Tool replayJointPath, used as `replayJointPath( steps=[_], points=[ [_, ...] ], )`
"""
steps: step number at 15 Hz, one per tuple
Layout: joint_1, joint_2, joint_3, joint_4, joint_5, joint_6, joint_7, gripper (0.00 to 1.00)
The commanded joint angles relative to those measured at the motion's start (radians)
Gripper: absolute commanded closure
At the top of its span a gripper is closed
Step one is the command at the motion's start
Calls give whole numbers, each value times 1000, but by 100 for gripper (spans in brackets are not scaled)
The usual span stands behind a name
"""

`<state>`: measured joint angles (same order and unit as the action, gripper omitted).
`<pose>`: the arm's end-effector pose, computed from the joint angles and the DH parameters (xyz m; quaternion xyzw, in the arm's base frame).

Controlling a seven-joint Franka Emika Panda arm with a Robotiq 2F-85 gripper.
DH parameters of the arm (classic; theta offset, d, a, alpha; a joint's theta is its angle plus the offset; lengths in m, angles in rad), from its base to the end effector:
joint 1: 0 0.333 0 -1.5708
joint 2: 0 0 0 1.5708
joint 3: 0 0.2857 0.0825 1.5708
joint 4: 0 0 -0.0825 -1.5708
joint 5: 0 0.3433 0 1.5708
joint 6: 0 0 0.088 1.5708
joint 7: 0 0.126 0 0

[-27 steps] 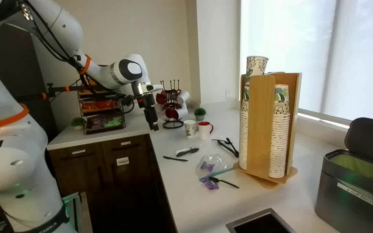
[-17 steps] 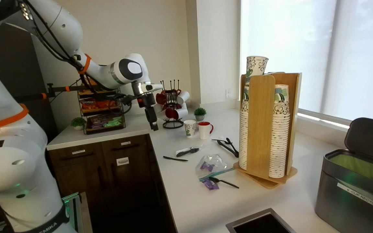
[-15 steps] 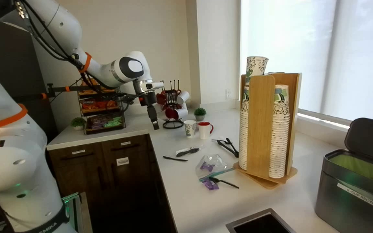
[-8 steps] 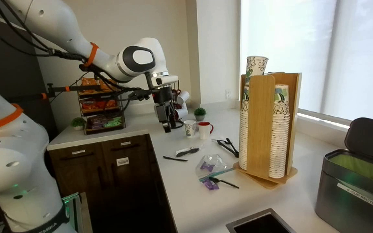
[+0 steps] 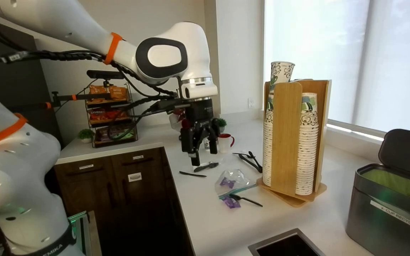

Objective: Move the silver bin forwards.

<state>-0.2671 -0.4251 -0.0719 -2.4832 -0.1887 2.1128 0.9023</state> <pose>0.3684 -0.1424 0.4187 0.8390 -0.5393 0.0452 0.0568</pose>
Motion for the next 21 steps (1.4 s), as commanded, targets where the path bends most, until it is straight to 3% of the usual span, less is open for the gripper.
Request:
replayJointPath(
  steps=[1,4,5,12,14,18,20,21],
  points=[
    [-6,0,6,4,9,-2,-3,0],
    [-2,0,15,4,16,-3,-1,0],
    [-36,32,12,34,14,41,91,0],
    [-116,330,-169,401,118,52,121,0],
    [-111,433,-202,537,190,1,153,0],
    [-107,576,-234,778,429,-262,-7,0],
    [-136,644,-250,897,531,-392,-1,0],
    [-99,568,-243,769,444,-277,28,0]
  ],
)
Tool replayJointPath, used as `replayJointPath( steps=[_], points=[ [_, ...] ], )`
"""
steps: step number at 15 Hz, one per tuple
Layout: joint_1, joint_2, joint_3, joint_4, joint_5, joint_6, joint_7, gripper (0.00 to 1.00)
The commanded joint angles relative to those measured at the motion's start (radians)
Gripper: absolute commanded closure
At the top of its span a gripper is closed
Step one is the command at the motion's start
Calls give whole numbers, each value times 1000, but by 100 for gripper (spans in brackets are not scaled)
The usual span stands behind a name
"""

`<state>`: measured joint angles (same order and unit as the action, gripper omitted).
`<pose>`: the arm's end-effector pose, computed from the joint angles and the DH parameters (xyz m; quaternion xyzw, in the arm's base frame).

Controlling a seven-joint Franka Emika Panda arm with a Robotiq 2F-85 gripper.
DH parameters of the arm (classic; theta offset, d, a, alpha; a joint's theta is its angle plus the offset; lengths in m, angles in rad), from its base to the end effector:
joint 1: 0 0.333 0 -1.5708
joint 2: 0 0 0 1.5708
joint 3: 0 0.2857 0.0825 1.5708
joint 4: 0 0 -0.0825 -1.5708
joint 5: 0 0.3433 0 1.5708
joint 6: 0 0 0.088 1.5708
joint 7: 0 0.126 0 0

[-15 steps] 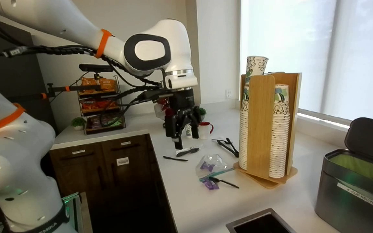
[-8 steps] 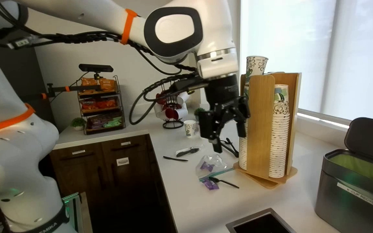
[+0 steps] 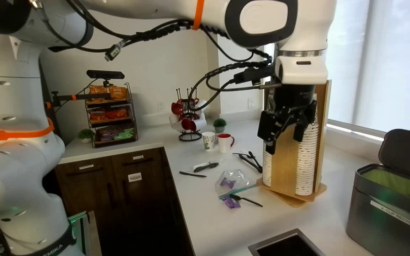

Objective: Move the silver bin forwards.

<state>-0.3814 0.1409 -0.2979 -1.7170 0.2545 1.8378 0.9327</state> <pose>0.4555 -0.3271 0.4638 -0.6645 0.7403 0.0192 0.1001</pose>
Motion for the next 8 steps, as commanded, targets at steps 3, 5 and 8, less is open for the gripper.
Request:
replayJointPath(
  steps=[3,5,8],
  points=[
    [-5,59,-33,105,59,-84,-17,0],
    [-6,66,-33,102,82,-56,-4,0],
    [-36,141,-30,200,251,54,9,0]
  ],
)
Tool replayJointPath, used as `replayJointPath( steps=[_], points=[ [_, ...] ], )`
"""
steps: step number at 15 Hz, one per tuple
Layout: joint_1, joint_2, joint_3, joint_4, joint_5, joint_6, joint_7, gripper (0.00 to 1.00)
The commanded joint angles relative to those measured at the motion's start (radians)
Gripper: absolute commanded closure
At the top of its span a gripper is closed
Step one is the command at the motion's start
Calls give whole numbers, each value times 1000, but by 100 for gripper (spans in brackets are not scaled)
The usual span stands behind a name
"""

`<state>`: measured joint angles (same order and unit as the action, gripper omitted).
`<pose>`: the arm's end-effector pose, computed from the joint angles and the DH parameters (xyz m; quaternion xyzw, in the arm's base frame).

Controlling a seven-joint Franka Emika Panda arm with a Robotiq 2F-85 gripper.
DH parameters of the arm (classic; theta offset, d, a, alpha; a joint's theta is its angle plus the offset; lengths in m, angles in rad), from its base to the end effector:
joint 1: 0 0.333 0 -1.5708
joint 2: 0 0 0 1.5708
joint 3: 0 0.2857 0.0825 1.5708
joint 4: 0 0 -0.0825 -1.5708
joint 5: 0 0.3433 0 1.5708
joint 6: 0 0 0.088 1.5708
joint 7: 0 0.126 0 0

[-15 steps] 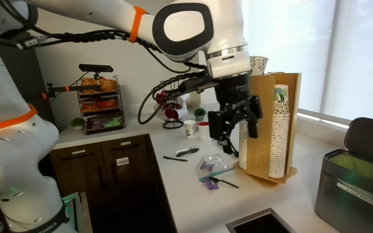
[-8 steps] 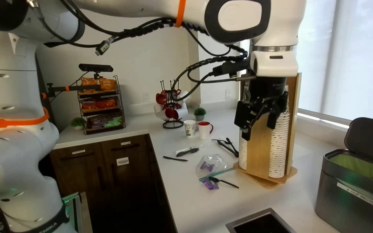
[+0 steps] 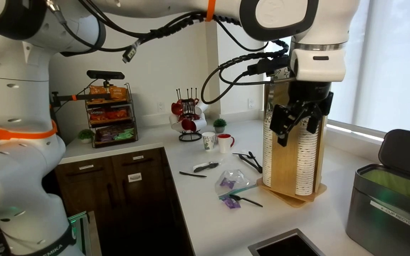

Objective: Move the silver bin forwards.

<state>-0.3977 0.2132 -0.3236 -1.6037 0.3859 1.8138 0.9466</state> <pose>0.4710 -0.3453 0.4755 -0.6324 0.7593 0.0125 0.1527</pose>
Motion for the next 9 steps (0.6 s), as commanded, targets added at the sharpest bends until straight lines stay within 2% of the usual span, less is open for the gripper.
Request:
replayJointPath(
  steps=[1,4,7,8,9],
  points=[
    [-26,87,-2,109,157,125,-8,0],
    [-49,193,17,250,267,262,0,0],
    [-43,297,39,360,290,473,7,0],
    [-45,205,36,258,252,395,0,0],
    [-46,228,43,280,250,418,1,0]
  ],
)
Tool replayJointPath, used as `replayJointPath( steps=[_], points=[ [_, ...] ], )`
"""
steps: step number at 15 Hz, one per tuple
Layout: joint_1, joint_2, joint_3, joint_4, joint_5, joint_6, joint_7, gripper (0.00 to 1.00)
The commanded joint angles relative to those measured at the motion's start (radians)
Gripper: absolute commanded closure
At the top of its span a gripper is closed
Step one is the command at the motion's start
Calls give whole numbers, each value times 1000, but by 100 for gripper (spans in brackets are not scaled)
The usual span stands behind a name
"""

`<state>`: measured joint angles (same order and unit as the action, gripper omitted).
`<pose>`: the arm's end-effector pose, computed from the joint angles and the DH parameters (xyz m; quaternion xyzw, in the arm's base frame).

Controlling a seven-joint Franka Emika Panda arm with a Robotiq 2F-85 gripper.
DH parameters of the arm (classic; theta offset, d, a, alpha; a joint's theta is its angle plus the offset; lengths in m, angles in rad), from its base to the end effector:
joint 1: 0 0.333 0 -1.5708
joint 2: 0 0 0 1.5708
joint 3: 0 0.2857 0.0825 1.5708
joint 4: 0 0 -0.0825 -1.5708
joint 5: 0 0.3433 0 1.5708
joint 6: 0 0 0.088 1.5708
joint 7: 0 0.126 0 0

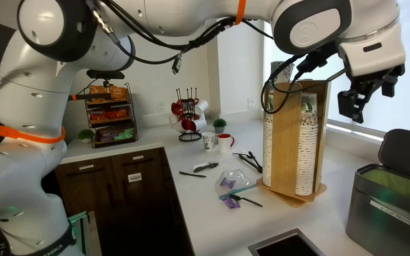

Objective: Move the silver bin forwards.

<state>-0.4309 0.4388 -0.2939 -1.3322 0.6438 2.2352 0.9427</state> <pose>0.5547 -0.4013 0.5114 -0.5543 0.7648 -0.2036 0.2577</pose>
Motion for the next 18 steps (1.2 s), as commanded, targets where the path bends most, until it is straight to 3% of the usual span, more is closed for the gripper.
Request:
replayJointPath(
  steps=[1,3,5,6,8,10,12,16,18],
  points=[
    [-12,7,16,9,-9,-3,5,0],
    [-14,4,15,8,-8,-4,5,0],
    [11,52,14,17,45,150,20,0],
    [-2,97,47,56,58,185,2,0],
    [16,166,65,97,28,275,13,0],
    [36,232,64,144,-31,278,59,0],
    [75,303,17,187,-128,324,138,0],
    [116,344,-105,220,-371,210,371,0],
    [104,342,-115,244,-446,92,406,0]
  ],
)
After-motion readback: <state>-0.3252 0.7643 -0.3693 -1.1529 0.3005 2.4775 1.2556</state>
